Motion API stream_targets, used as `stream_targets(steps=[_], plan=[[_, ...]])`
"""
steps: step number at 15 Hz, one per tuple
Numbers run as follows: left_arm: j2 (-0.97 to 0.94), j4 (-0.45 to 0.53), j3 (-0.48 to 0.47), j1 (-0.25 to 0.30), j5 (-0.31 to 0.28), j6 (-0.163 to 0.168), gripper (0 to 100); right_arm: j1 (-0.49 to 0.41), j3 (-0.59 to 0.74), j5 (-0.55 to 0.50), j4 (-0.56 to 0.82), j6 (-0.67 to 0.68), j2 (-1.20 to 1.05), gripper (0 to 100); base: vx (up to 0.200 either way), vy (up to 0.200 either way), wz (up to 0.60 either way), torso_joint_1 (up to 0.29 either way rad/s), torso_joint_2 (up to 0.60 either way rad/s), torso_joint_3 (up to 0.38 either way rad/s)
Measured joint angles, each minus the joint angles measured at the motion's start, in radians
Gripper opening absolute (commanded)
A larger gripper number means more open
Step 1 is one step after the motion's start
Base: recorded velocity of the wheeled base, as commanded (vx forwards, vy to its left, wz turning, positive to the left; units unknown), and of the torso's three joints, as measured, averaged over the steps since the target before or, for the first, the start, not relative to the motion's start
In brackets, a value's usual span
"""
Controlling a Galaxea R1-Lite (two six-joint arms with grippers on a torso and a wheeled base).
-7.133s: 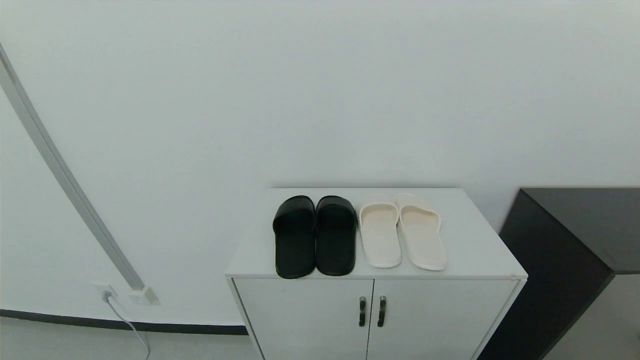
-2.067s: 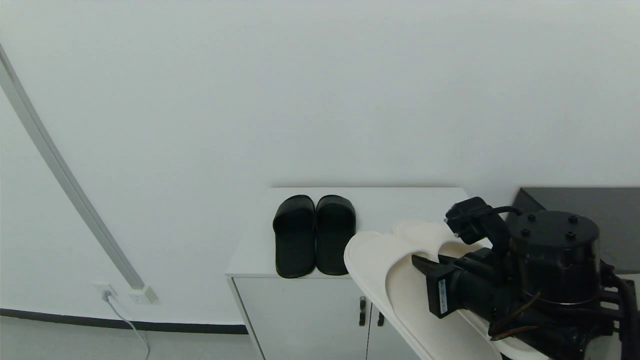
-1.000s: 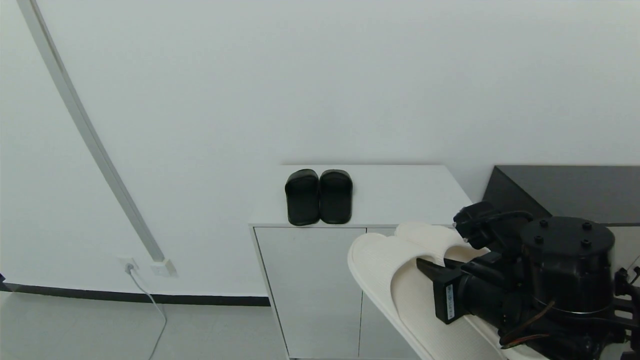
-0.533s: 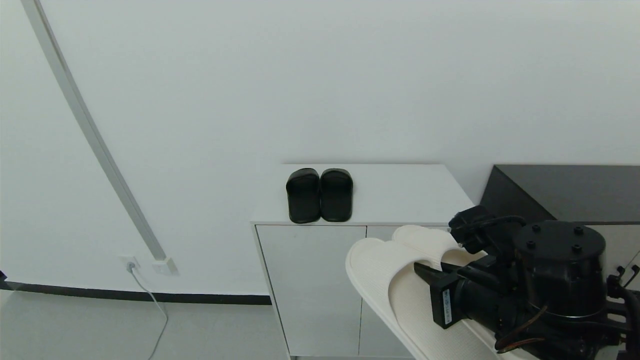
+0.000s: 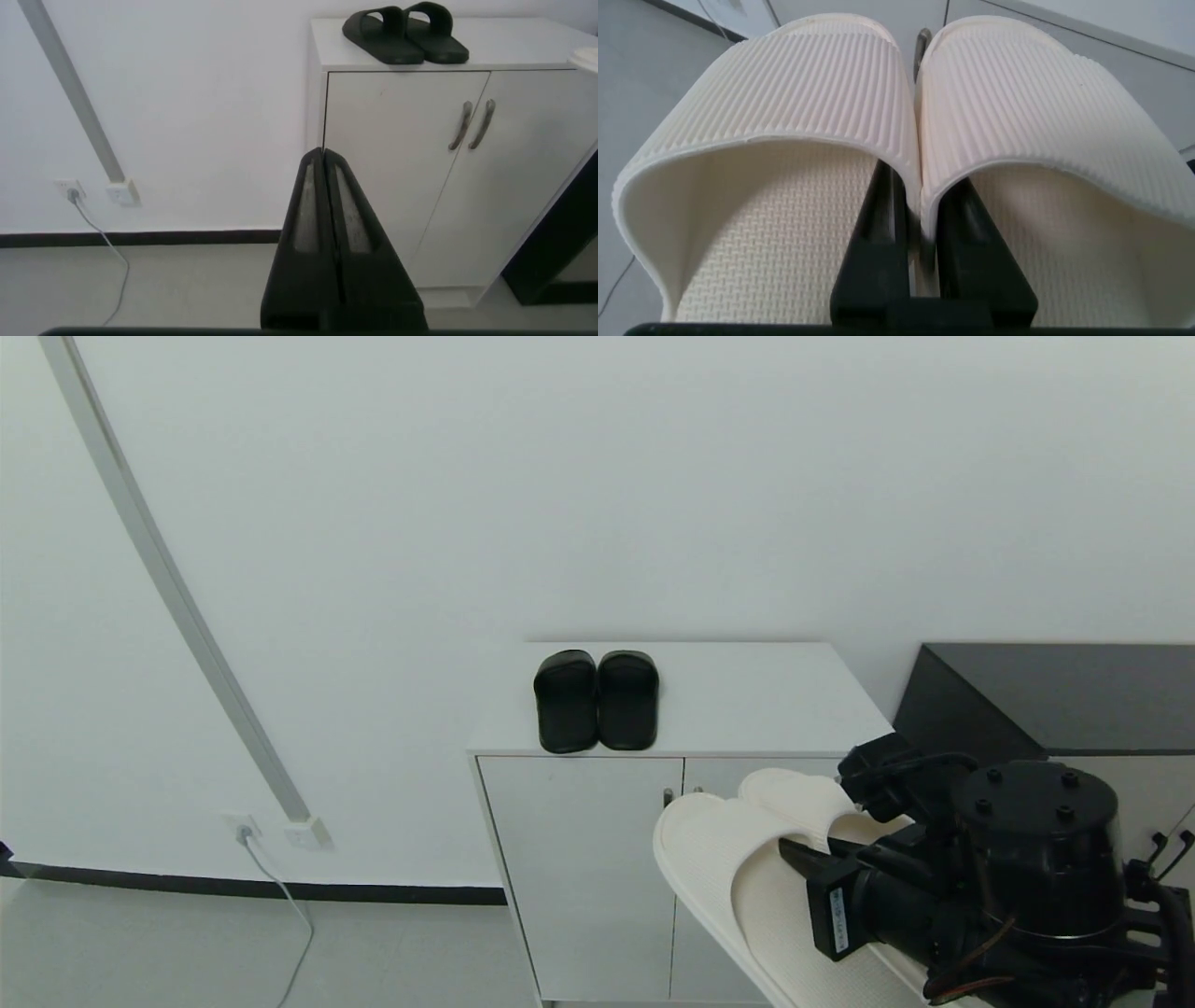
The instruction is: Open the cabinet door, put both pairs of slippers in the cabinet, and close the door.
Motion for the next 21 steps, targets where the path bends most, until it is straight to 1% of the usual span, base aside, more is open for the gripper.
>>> stream_targets(steps=[1,4,9,21], plan=[[0.0,0.0,0.0,0.0,-0.001,-0.004,100,0.0,0.0,0.0,-0.001,0.001,0.0,0,0.0,0.0,0.0,0.0,0.0,0.0],[0.0,0.0,-0.002,0.0,0.002,-0.008,100,0.0,0.002,-0.001,-0.008,0.002,0.001,0,0.0,0.0,0.0,-0.075,0.17,0.101],[0.0,0.0,0.0,0.0,0.003,-0.004,100,0.0,0.019,-0.003,-0.041,-0.001,0.003,0,0.0,0.0,0.0,-0.167,0.39,0.207],[0.0,0.0,0.0,0.0,0.004,-0.004,100,0.0,0.041,-0.006,-0.046,-0.002,0.004,0,0.0,0.0,0.0,-0.216,0.53,0.31]])
